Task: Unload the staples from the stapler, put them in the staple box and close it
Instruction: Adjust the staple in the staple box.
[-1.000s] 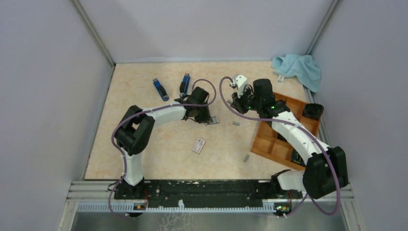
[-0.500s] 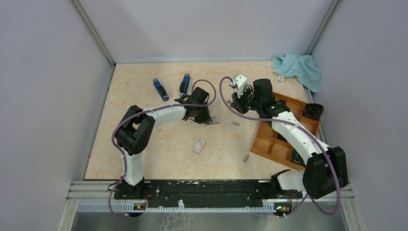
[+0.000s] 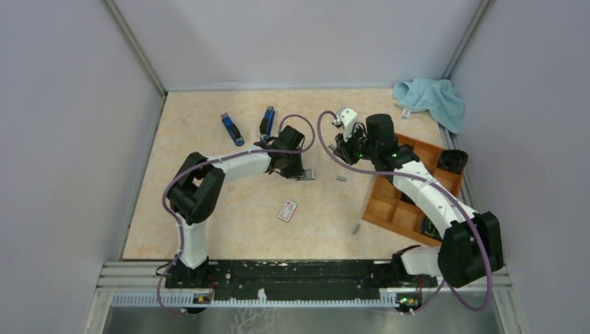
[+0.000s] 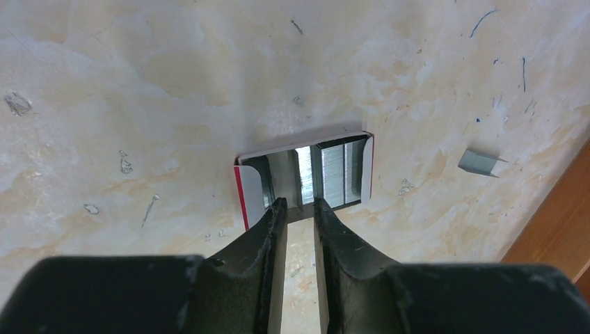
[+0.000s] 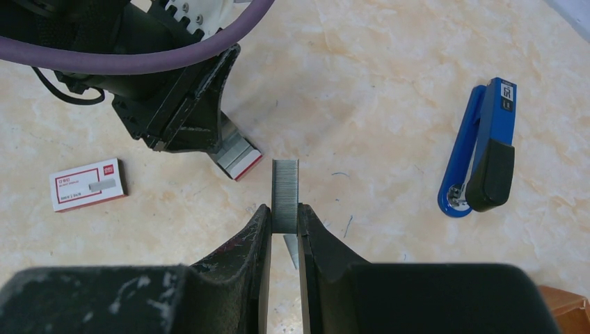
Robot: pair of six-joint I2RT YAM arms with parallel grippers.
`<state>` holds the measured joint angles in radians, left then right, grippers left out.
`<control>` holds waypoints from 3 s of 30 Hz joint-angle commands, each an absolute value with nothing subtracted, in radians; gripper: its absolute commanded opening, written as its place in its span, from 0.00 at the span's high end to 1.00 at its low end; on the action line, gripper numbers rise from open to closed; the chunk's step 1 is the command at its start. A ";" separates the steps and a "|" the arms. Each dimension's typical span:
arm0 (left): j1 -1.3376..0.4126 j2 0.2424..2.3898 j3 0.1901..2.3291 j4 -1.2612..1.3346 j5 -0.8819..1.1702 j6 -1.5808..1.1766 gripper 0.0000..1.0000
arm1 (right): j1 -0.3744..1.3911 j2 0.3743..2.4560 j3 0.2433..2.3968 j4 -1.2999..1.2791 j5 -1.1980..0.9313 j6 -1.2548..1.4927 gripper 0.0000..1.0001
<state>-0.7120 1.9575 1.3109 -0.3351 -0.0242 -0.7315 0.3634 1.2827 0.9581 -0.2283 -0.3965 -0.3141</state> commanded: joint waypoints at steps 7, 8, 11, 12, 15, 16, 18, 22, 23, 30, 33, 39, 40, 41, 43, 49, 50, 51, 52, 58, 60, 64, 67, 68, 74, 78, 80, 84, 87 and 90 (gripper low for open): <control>-0.723 2.000 1.350 -0.372 -0.026 -0.703 0.73 | 0.360 1.246 1.000 -0.193 -0.399 -0.329 0.89; -0.723 2.001 1.352 -0.369 -0.020 -0.703 0.73 | 0.360 1.246 1.000 -0.193 -0.399 -0.328 0.89; -0.723 2.005 1.354 -0.366 -0.012 -0.700 0.73 | 0.360 1.244 1.000 -0.193 -0.397 -0.329 0.89; -0.723 2.005 1.355 -0.364 -0.008 -0.699 0.73 | 0.360 1.244 0.999 -0.193 -0.397 -0.328 0.89; -0.723 2.000 1.352 -0.354 0.005 -0.698 0.73 | 0.360 1.245 1.000 -0.193 -0.397 -0.328 0.89; -0.723 2.000 1.350 -0.350 0.009 -0.698 0.73 | 0.361 1.245 0.999 -0.192 -0.397 -0.328 0.89; -0.723 1.996 1.346 -0.339 0.019 -0.699 0.73 | 0.360 1.246 0.998 -0.193 -0.398 -0.329 0.89; -0.723 1.989 1.335 -0.314 0.035 -0.701 0.73 | 0.360 1.246 0.997 -0.192 -0.396 -0.330 0.89; -0.723 1.991 1.334 -0.313 0.035 -0.700 0.73 | 0.360 1.246 0.997 -0.192 -0.396 -0.330 0.89; -0.723 1.990 1.322 -0.303 0.032 -0.698 0.71 | 0.360 1.244 0.996 -0.192 -0.396 -0.330 0.89; -0.721 1.987 1.322 -0.318 0.012 -0.697 0.71 | 0.360 1.244 0.998 -0.191 -0.394 -0.330 0.89; -0.718 1.994 1.331 -0.368 -0.011 -0.689 0.69 | 0.360 1.243 0.998 -0.193 -0.394 -0.330 0.89; -0.717 1.995 1.333 -0.379 -0.016 -0.689 0.69 | 0.360 1.243 0.997 -0.192 -0.394 -0.330 0.89; -0.717 1.994 1.332 -0.386 -0.022 -0.689 0.69 | 0.360 1.242 0.997 -0.193 -0.394 -0.330 0.89; -0.717 1.988 1.332 -0.399 -0.040 -0.688 0.69 | 0.360 1.241 0.999 -0.193 -0.394 -0.330 0.89; -0.718 1.981 1.337 -0.411 -0.058 -0.675 0.69 | 0.360 1.241 0.998 -0.193 -0.397 -0.330 0.89; -0.718 1.983 1.341 -0.410 -0.050 -0.675 0.69 | 0.360 1.240 0.999 -0.193 -0.396 -0.330 0.89; -0.718 1.983 1.345 -0.409 -0.040 -0.674 0.69 | 0.360 1.241 0.998 -0.193 -0.396 -0.331 0.89; -0.719 1.981 1.349 -0.404 -0.031 -0.670 0.69 | 0.360 1.241 0.998 -0.193 -0.396 -0.331 0.89; -0.727 1.921 1.347 -0.360 0.008 -0.652 0.68 | 0.360 1.244 0.998 -0.193 -0.400 -0.330 0.89; -0.727 1.890 1.331 -0.333 0.023 -0.647 0.68 | 0.360 1.246 0.998 -0.193 -0.405 -0.330 0.89; -0.727 1.843 1.300 -0.306 0.019 -0.642 0.66 | 0.360 1.250 1.001 -0.199 -0.419 -0.329 0.89; -0.727 1.803 1.272 -0.288 -0.007 -0.635 0.66 | 0.360 1.248 1.004 -0.206 -0.424 -0.328 0.89; -0.726 1.784 1.254 -0.276 -0.020 -0.627 0.66 | 0.360 1.247 1.007 -0.211 -0.429 -0.332 0.89; -0.708 1.602 1.018 -0.037 -0.084 -0.566 0.54 | 0.360 1.265 1.017 -0.229 -0.520 -0.302 0.89; -0.631 1.552 0.895 0.079 -0.041 -0.547 0.56 | 0.360 1.286 1.027 -0.242 -0.557 -0.289 0.89; -0.595 1.558 0.895 0.085 0.021 -0.540 0.59 | 0.361 1.296 1.029 -0.244 -0.559 -0.286 0.89; -0.597 1.593 0.944 0.078 0.160 -0.530 0.58 | 0.360 1.310 1.030 -0.244 -0.549 -0.286 0.89; -0.624 1.615 0.983 0.058 0.168 -0.525 0.58 | 0.361 1.312 1.032 -0.245 -0.534 -0.287 0.89; -0.649 1.646 1.015 0.052 0.139 -0.523 0.59 | 0.360 1.313 1.031 -0.245 -0.533 -0.289 0.89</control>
<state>-0.6170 1.6108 0.9558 0.0280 0.1085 -0.5446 0.3634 1.3121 0.9787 -0.2634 -0.5247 -0.2935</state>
